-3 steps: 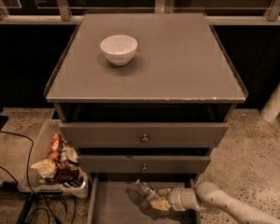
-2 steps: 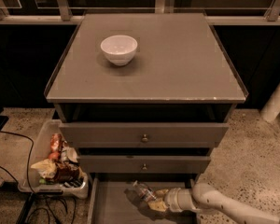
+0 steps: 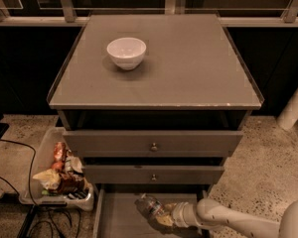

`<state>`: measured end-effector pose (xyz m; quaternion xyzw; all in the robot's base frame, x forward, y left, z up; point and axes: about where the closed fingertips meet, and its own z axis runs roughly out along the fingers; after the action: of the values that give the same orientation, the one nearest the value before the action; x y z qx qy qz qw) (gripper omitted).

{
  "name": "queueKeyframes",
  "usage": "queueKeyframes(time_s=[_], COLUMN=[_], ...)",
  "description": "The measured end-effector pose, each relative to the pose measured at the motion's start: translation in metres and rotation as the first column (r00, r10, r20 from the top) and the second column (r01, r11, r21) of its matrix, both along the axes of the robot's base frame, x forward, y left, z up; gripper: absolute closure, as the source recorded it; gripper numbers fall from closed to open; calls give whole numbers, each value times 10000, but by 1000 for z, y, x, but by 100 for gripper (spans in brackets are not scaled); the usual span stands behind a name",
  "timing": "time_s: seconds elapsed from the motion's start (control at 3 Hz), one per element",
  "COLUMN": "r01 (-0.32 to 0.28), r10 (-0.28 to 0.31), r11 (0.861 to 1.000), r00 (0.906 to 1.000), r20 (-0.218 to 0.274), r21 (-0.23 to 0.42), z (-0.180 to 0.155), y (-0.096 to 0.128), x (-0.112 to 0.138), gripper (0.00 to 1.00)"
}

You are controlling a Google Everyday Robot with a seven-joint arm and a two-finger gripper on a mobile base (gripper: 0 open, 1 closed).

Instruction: Place water bottle into bottom drawer

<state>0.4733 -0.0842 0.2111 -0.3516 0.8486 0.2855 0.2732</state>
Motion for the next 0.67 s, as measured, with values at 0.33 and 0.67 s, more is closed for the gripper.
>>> queueKeyframes(time_s=[0.33, 0.67], r01=[332, 495], r10=[-325, -482], r11=[9990, 9975], r00=[9992, 9985], r20=[230, 264], r21=[-312, -501], z=[-10, -21], y=[-7, -13], x=[11, 20], gripper=[100, 100])
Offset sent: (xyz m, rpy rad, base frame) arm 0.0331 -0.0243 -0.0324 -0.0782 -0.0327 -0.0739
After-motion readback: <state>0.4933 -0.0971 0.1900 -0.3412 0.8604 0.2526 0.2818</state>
